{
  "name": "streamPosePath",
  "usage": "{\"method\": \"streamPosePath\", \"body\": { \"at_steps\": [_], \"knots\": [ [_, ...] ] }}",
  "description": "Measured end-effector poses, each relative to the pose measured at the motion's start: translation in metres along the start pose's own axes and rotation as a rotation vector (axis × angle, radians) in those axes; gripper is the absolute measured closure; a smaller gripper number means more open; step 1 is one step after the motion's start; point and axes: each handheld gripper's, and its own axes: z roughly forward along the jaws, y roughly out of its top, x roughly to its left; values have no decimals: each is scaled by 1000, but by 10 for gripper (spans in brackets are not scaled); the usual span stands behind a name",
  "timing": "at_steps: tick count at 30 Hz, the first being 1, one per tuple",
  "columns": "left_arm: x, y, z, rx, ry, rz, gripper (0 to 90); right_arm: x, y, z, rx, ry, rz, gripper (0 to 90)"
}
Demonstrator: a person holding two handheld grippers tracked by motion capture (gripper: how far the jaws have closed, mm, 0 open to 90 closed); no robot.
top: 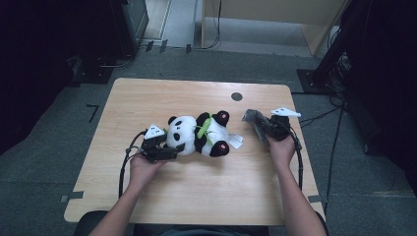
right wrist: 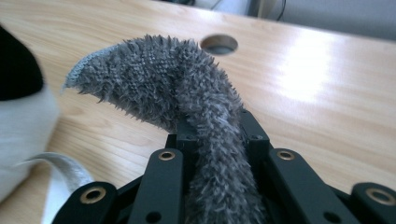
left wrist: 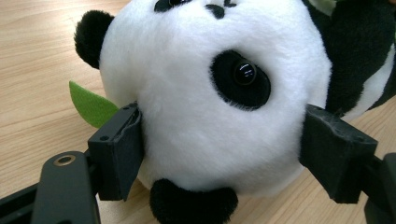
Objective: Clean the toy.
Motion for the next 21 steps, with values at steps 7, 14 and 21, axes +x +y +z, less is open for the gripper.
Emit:
{"method": "streamPosePath", "body": {
  "at_steps": [7,14,21],
  "knots": [
    [1,0,0,-4,-4,7,203,-8,-12,10,40,-17,24,692],
    [2,1,1,-3,-9,7,196,-7,-12,11,59,-18,5,537],
    [3,1,1,-1,-13,10,185,-3,-6,1,17,21,21,467]
  ]
}}
